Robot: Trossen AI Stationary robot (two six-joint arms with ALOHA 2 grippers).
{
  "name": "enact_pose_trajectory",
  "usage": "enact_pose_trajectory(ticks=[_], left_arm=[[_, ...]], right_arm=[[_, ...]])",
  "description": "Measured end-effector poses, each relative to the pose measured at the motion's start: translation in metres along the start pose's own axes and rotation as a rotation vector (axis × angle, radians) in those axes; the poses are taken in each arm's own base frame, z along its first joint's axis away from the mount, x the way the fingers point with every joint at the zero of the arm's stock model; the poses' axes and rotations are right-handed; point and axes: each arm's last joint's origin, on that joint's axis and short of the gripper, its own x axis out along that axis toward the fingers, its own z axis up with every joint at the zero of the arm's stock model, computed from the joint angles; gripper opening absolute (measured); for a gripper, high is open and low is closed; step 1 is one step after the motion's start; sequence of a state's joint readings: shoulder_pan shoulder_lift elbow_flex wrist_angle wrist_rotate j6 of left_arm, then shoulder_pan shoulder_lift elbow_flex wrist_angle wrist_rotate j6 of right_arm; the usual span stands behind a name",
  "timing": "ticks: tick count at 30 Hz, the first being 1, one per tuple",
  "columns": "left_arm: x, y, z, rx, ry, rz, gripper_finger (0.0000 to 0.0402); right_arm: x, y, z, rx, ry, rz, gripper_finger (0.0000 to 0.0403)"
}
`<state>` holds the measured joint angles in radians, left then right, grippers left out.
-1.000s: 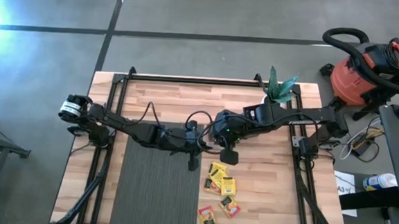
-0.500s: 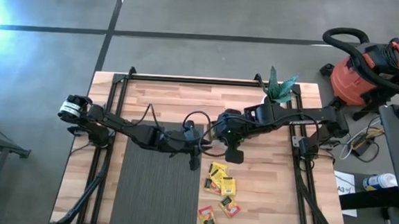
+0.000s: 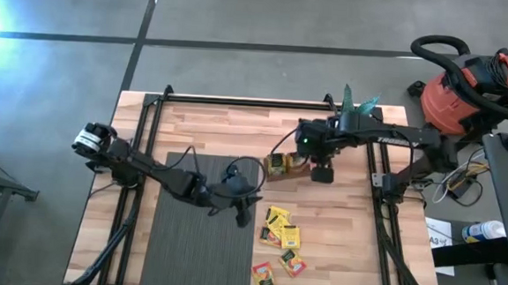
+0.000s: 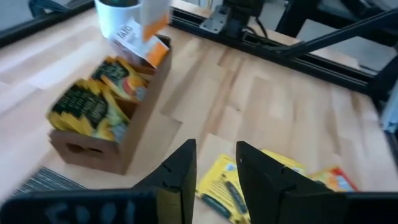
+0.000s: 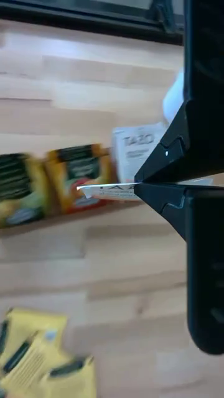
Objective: Pick & Place Tea
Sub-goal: Put the white tea bag into the right section of the wooden organizer
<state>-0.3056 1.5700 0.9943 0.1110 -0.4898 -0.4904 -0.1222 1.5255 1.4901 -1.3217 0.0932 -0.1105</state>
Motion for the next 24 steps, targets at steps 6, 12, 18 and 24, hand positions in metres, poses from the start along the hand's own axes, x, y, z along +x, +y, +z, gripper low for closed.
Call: enact_pose_trajectory(ticks=[6, 12, 18, 24], left_arm=[[-0.004, -0.007, -0.004, -0.051, 0.005, -0.012, 0.0108], [-0.005, -0.007, -0.006, -0.094, -0.006, 0.022, 0.0108], [-0.006, -0.007, -0.006, -0.101, -0.025, 0.052, 0.0108], [-0.006, -0.005, -0.005, -0.099, -0.05, 0.096, 0.0108]], right_arm=[[0.035, -0.022, -0.023, 0.002, 0.109, 0.038, 0.0008], [0.058, -0.029, -0.029, -0.023, 0.07, 0.029, 0.0008], [0.071, -0.036, -0.04, -0.05, 0.117, 0.034, 0.0008], [0.08, -0.038, -0.048, -0.074, 0.151, 0.047, 0.0008]])
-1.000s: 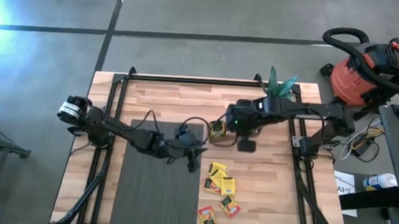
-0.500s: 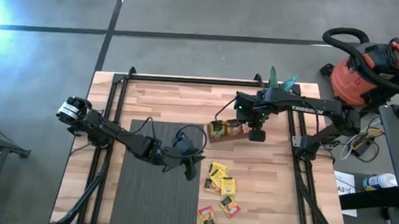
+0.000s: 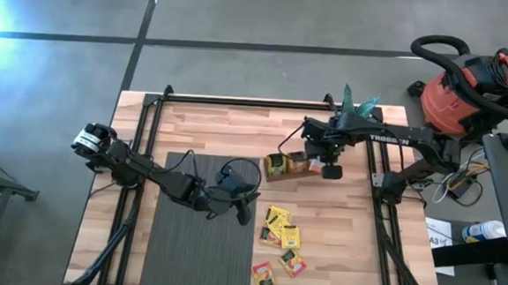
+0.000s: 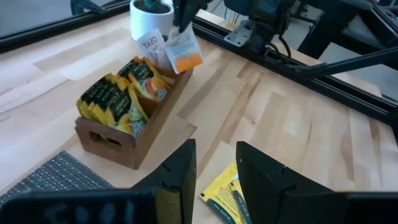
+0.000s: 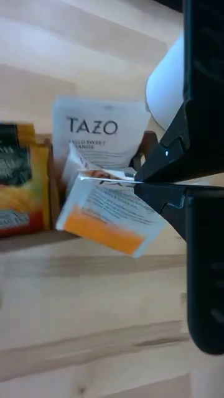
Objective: Pick & Place Tea
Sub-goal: Put the white tea bag into the right section of the wooden organizer
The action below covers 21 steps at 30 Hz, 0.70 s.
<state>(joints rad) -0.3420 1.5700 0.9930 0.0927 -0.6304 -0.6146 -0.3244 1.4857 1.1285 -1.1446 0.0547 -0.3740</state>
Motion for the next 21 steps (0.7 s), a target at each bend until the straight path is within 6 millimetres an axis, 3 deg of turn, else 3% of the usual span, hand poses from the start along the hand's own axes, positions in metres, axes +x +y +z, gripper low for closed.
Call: enact_pose_trajectory(ticks=[5, 13, 21], left_arm=[[0.001, 0.001, 0.0, 0.003, 0.004, 0.006, 0.0108], [0.001, 0.002, 0.001, 0.002, 0.0, 0.013, 0.0108], [0.001, 0.003, 0.001, 0.002, -0.021, 0.043, 0.0108]], right_arm=[[0.001, 0.001, -0.002, -0.052, 0.009, -0.007, 0.0008], [-0.014, -0.004, 0.0, -0.141, -0.014, -0.123, 0.0008], [0.006, 0.003, -0.005, -0.178, 0.041, -0.054, 0.0008]])
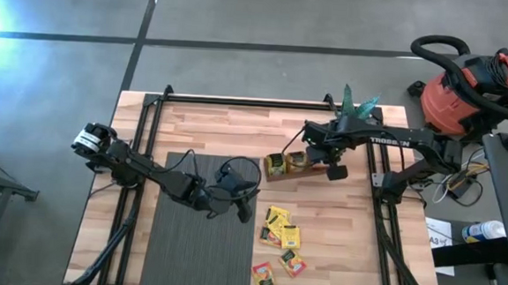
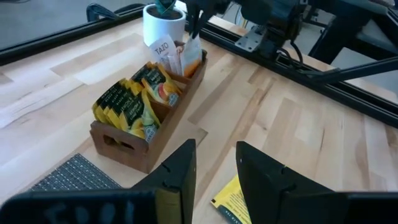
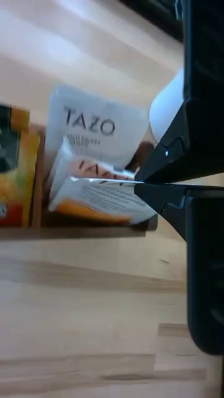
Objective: Pick & Place Tea
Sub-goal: Put the white tea bag into the right section of the wooden organizer
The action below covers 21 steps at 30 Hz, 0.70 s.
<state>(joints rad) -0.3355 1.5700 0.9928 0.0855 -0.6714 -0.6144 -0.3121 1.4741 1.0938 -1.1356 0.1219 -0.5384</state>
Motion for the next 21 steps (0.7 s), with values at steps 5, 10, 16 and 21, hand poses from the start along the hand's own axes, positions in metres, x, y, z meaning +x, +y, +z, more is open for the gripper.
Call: enact_pose_trajectory(ticks=[5, 10, 16, 21], left_arm=[[0.0, 0.0, 0.0, 0.003, 0.003, 0.003, 0.0108], [0.0, 0.001, -0.001, -0.006, 0.007, 0.006, 0.0108], [0.0, 0.001, -0.001, -0.011, 0.007, 0.006, 0.0108], [0.0, 0.001, -0.001, -0.022, 0.009, 0.007, 0.0108]], right_arm=[[0.008, 0.007, -0.002, -0.023, 0.018, 0.038, 0.0009], [0.009, 0.007, 0.0, 0.012, -0.01, 0.052, 0.0009], [0.012, 0.01, -0.001, 0.046, -0.008, 0.083, 0.0018], [0.013, 0.012, -0.001, 0.158, -0.009, 0.108, 0.0058]])
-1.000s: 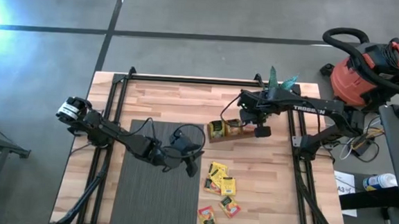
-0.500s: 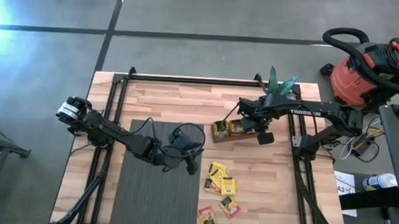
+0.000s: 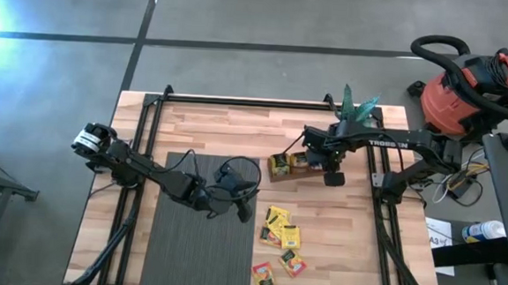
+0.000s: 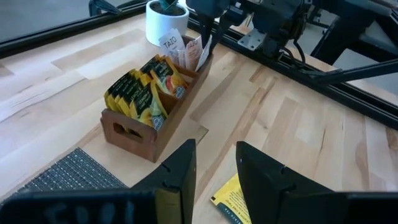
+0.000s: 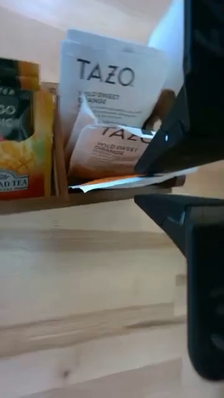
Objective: Pick & Place Tea
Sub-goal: Put the white tea bag into the right section of the wooden organizer, then put the orange tea bag into the left section of the wooden organizer
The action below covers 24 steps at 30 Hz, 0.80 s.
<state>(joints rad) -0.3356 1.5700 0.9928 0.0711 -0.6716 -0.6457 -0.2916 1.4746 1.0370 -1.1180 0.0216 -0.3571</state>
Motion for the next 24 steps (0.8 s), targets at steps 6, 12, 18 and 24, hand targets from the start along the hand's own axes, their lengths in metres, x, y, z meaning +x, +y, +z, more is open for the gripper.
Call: enact_pose_trajectory(ticks=[6, 12, 18, 24], left_arm=[[0.0, -0.001, -0.001, -0.002, 0.015, -0.019, 0.0108], [-0.001, -0.004, -0.003, -0.011, 0.098, -0.123, 0.0108], [-0.004, -0.009, -0.011, 0.017, 0.282, -0.325, 0.0108], [-0.008, -0.011, -0.019, 0.045, 0.331, -0.387, 0.0108]], right_arm=[[-0.014, -0.001, 0.0, 0.144, -0.043, -0.017, 0.0113], [-0.047, 0.006, -0.009, 0.228, -0.142, -0.033, 0.0143], [-0.083, 0.041, -0.027, 0.319, -0.333, 0.09, 0.0143], [-0.073, 0.092, -0.025, 0.471, -0.368, 0.271, 0.0135]])
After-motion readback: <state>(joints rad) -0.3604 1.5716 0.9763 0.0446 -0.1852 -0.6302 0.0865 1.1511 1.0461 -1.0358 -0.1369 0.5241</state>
